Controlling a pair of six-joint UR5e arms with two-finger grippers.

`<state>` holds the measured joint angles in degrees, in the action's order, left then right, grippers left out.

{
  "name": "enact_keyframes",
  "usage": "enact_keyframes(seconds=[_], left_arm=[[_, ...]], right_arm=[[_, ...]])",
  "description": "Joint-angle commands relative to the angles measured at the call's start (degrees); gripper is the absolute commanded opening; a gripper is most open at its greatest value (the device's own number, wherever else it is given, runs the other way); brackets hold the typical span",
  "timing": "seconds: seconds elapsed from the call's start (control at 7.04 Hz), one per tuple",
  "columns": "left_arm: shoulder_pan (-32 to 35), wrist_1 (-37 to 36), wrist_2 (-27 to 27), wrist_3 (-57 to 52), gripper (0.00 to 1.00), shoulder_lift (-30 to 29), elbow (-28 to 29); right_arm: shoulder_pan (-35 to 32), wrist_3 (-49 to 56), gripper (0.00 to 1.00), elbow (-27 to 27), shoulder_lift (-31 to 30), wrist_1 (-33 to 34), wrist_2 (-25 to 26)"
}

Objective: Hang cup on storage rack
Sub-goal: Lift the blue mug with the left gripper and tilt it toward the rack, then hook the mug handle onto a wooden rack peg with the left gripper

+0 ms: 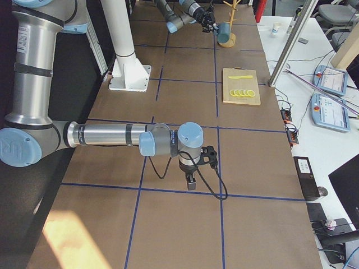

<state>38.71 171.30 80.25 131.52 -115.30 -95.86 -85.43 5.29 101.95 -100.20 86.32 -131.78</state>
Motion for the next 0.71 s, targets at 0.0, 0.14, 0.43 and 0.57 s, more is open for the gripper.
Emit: enact_keyframes(seconds=[0.0, 0.14, 0.43, 0.57], left_arm=[[9.85, 7.34, -0.1, 20.01, 0.0, 2.96, 5.04], [13.29, 13.21, -0.09, 24.09, 0.01, 3.06, 11.16], [19.97, 21.33, 0.17, 29.91, 0.03, 3.07, 22.43], [21.74, 21.96, 0.26, 30.19, 0.04, 2.98, 24.65]], right_arm=[[0.0, -0.02, 1.0, 0.09, 0.0, -0.01, 0.03], [-0.09, 0.07, 1.0, 0.18, 0.0, -0.1, 0.03], [0.0, -0.19, 1.0, 0.01, 0.0, -1.5, 0.03], [0.0, -0.19, 1.0, 0.01, 0.0, -1.59, 0.03]])
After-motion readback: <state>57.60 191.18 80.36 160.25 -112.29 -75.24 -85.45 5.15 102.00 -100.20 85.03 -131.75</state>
